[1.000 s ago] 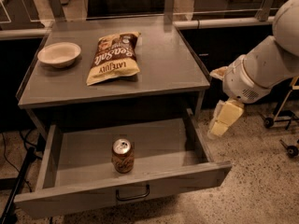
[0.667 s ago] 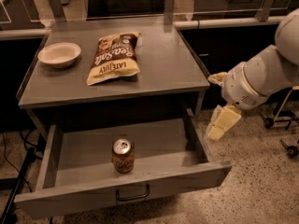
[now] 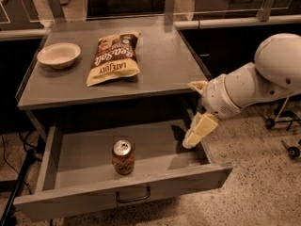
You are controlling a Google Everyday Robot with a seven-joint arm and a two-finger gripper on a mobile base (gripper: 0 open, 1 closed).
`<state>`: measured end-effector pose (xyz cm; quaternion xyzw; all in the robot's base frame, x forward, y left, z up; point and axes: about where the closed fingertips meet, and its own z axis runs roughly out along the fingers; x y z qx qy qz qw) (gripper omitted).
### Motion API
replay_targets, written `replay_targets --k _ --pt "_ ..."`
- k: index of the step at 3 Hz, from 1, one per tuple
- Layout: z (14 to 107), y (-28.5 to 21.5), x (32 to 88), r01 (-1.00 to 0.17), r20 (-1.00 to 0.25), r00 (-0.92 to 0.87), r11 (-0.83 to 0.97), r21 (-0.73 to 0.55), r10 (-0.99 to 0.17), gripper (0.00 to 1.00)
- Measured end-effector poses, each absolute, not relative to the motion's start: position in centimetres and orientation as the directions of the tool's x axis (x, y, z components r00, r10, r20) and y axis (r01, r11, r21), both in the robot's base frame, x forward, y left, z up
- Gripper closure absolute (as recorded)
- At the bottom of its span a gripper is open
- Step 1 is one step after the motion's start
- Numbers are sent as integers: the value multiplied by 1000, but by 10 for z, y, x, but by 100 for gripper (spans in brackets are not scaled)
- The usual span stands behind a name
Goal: Pick orange can from top drawer and place on counter
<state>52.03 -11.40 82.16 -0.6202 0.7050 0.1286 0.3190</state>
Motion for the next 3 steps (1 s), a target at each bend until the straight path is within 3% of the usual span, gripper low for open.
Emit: replay_targets --k 3 --pt "781 -87 529 -958 -681 -40 222 -182 -731 0"
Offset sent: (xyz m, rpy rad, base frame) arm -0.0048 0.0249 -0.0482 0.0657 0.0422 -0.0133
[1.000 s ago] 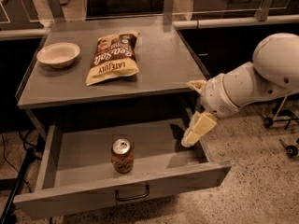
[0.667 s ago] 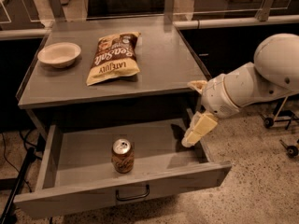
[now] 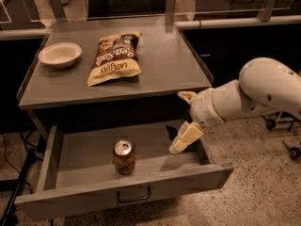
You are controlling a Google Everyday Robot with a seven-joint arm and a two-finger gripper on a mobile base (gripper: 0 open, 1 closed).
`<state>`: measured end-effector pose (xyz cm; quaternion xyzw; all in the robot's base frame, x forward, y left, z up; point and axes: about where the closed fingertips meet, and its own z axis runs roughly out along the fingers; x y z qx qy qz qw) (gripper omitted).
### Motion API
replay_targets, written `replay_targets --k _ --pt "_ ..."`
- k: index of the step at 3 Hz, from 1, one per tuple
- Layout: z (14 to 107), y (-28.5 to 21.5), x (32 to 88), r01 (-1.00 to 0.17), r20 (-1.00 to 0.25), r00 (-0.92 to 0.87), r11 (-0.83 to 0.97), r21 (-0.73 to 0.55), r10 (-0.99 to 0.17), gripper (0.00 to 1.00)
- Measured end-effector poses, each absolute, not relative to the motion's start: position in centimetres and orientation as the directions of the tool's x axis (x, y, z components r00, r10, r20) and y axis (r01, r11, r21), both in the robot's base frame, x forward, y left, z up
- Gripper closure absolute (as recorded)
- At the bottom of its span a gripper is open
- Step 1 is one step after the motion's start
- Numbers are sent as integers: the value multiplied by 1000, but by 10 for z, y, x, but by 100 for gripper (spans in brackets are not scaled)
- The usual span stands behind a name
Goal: Pick orange can from top drawer and place on counter
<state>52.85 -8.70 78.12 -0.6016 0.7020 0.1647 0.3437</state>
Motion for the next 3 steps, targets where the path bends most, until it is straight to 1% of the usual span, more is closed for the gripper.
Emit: replay_targets --k 1,3 --pt "749 -65 537 -960 -728 -29 223 -171 -684 0" --pt "735 -58 533 -966 -735 -18 202 -162 -678 0"
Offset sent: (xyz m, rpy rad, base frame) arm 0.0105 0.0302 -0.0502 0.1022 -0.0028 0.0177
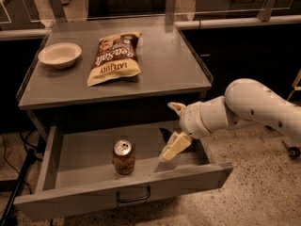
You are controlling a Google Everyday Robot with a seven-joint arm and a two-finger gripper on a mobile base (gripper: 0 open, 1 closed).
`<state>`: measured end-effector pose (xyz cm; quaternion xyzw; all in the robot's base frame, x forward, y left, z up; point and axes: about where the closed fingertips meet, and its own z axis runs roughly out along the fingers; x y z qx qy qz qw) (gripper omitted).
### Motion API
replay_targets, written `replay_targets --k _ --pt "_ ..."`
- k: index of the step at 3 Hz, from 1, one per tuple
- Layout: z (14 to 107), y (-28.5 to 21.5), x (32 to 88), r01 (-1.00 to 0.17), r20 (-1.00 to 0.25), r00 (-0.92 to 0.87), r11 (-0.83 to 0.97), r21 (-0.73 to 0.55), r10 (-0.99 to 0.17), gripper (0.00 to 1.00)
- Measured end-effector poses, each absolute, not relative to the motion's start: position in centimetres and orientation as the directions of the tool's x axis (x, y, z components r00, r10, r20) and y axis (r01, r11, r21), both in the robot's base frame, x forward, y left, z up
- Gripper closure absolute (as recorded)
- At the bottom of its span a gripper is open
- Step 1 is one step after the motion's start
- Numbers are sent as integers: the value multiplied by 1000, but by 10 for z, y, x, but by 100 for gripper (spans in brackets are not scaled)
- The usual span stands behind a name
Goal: Pick orange can from top drawer and place on counter
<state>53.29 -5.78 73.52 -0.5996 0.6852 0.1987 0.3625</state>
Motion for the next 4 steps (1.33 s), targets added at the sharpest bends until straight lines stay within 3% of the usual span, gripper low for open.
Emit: replay_targets --k 4 --pt "689 -3 556 -955 -836 -12 255 -154 -549 0"
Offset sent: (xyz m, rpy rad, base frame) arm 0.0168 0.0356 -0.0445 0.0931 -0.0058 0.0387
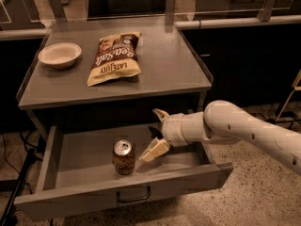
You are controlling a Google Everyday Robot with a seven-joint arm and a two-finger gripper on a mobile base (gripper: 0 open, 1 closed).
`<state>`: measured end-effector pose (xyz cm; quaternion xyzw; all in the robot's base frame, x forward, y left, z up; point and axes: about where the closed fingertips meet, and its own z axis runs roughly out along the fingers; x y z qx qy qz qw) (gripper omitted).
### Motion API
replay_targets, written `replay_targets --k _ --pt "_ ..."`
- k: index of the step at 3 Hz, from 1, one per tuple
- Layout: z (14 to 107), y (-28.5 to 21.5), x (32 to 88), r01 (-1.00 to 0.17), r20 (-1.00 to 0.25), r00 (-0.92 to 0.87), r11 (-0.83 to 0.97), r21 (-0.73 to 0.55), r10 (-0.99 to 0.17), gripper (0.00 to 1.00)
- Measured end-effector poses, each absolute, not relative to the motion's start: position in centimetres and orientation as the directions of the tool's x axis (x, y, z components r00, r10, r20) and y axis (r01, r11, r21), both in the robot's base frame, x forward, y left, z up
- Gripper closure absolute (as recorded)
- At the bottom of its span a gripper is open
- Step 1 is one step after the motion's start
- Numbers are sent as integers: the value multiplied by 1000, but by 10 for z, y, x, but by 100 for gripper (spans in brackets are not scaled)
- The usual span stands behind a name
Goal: Pick orange can from top drawer and place on counter
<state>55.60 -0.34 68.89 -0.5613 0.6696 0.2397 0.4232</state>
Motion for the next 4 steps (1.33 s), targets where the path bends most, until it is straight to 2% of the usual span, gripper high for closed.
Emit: replay_targets --k 3,4 --pt "687 29 538 -961 -896 -1 249 -123 -444 0" --pt "687 34 539 -964 -885 10 231 -133 -466 0"
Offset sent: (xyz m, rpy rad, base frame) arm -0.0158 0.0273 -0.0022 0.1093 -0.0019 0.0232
